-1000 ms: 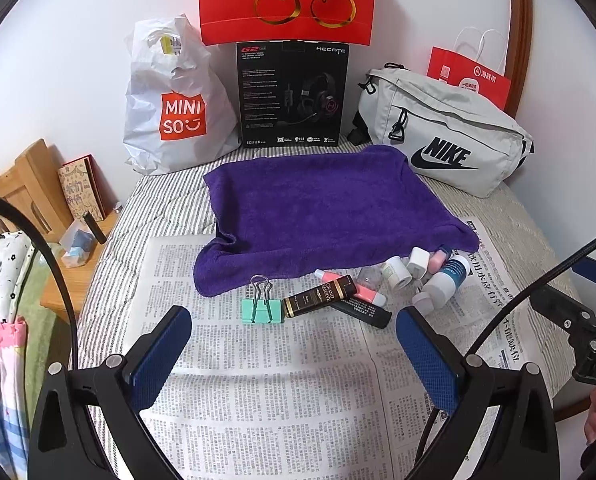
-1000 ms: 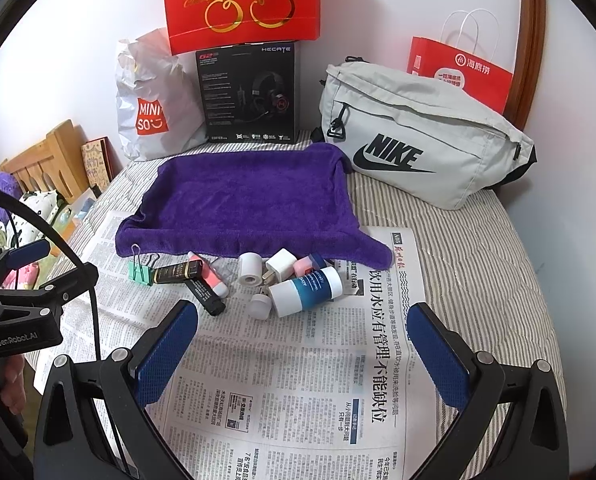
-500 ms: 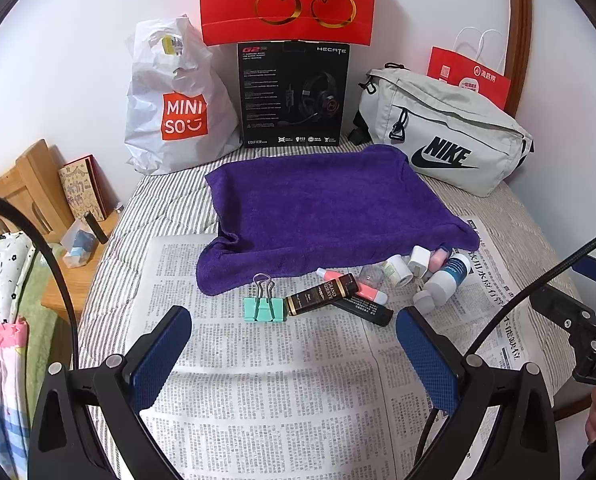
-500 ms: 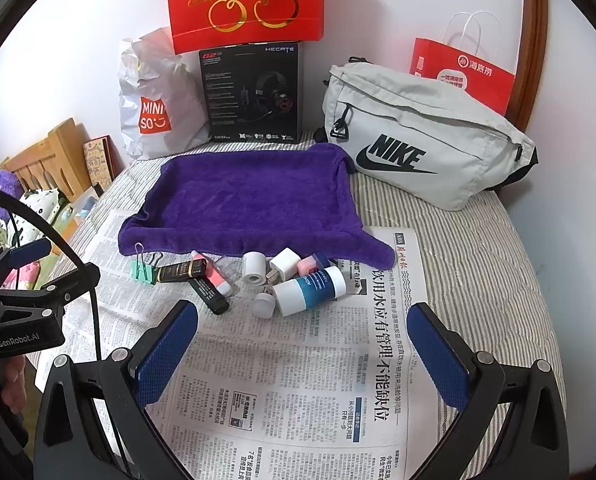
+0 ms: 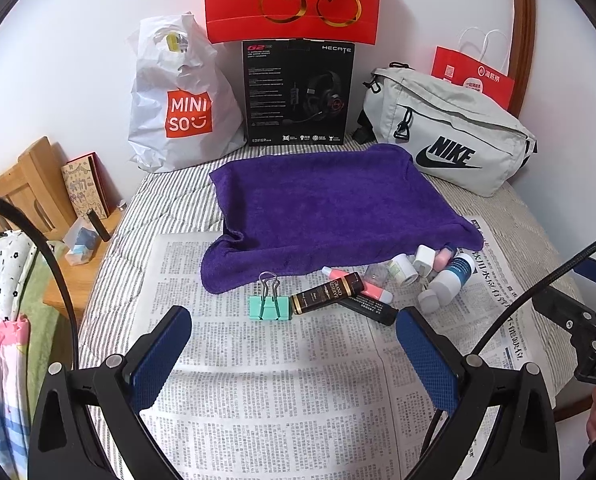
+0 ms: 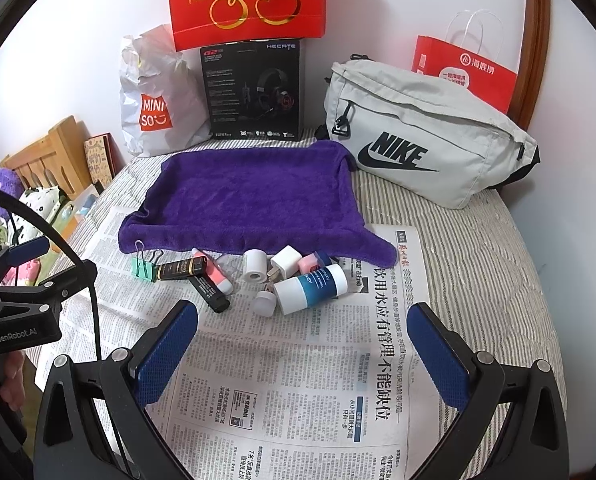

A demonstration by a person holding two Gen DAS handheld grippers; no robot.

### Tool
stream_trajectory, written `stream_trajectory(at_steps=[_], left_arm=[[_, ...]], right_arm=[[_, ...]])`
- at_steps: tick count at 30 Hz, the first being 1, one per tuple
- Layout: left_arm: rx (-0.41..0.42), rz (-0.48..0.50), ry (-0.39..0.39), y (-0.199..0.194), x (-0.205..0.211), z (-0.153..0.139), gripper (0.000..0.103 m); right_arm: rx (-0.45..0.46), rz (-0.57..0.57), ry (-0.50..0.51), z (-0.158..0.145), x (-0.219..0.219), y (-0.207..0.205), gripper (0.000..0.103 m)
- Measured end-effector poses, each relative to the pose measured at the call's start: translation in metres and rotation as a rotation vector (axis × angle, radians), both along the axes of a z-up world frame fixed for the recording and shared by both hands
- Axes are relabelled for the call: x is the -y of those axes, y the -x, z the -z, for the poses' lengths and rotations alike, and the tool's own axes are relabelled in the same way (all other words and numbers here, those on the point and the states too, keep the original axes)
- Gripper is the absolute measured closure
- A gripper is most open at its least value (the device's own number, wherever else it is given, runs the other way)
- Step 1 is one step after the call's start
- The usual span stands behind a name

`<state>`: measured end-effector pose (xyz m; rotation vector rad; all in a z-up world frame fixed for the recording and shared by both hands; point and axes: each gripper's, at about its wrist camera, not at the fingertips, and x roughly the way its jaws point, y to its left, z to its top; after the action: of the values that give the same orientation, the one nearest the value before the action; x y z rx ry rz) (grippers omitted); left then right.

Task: Organize rigid objects
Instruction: 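Grasp the green binder clip with the left gripper while the right gripper approaches the Vaseline tube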

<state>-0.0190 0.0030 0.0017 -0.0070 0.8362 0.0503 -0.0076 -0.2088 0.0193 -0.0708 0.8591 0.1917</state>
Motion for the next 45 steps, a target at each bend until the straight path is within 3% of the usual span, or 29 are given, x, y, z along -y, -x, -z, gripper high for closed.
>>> stream_trajectory(at_steps=[6,9,19,25,29,35,41,45], left_arm=[[-0.015,0.026,0.043,-0.005,-0.004,0.007,0.0],[-0.027,0.015,0.027,-0.011,-0.008,0.016,0.0],[-0.146,-0.061,0.002,-0.044,-0.04,0.075,0.001],[-0.167,-0.039,0.065,-0.061,-0.051,0.1,0.001],[-0.174,-0.02,0.043,-0.07,-0.049,0.11,0.002],[-0.182,-0.009,-0.032,-0.081,-0.048,0.121,0.006],[-0.168,0.008,0.0,-0.089,-0.05,0.125,0.011],[-0.133,-0.006,0.014,-0.089,-0.049,0.124,0.028]], right_arm=[[-0.017,-0.008,-0.009,0.008,0.001,-0.007,0.0],[-0.032,-0.009,-0.025,0.017,0.003,-0.012,0.0],[-0.077,-0.011,-0.001,0.041,0.003,-0.023,0.0],[-0.117,-0.007,0.022,0.057,0.002,-0.032,0.0],[-0.144,-0.003,0.032,0.067,0.002,-0.038,0.0],[-0.167,-0.003,0.061,0.076,0.002,-0.044,0.0],[-0.191,0.001,0.063,0.085,0.003,-0.051,0.0],[-0.202,0.014,0.061,0.092,0.007,-0.057,0.0]])
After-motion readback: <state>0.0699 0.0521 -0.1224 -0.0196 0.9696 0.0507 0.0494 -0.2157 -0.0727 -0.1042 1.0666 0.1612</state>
